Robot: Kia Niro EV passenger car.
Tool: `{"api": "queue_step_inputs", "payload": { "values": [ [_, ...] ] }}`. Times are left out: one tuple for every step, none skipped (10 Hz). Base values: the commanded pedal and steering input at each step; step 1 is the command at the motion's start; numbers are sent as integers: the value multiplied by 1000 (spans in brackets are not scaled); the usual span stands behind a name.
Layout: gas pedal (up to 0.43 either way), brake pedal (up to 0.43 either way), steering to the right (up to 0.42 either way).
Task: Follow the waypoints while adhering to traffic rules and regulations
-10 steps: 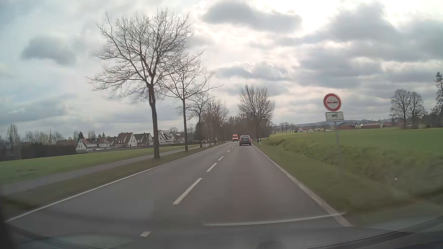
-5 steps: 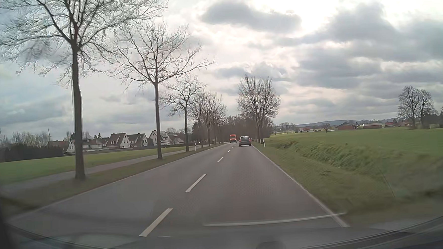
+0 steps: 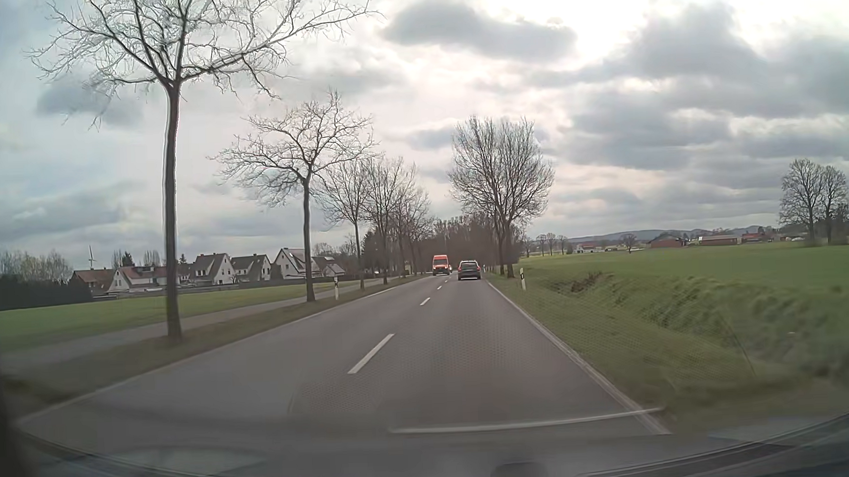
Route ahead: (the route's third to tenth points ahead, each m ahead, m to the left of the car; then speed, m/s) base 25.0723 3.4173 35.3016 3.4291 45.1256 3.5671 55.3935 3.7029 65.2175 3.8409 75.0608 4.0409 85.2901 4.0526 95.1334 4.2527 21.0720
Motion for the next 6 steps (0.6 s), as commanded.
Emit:
{"api": "queue_step_inputs", "payload": {
  "values": [
    [209,0,5],
    [209,0,5],
    [209,0,5],
    [209,0,4],
    [197,0,4],
    [197,0,4]
  ]
}}
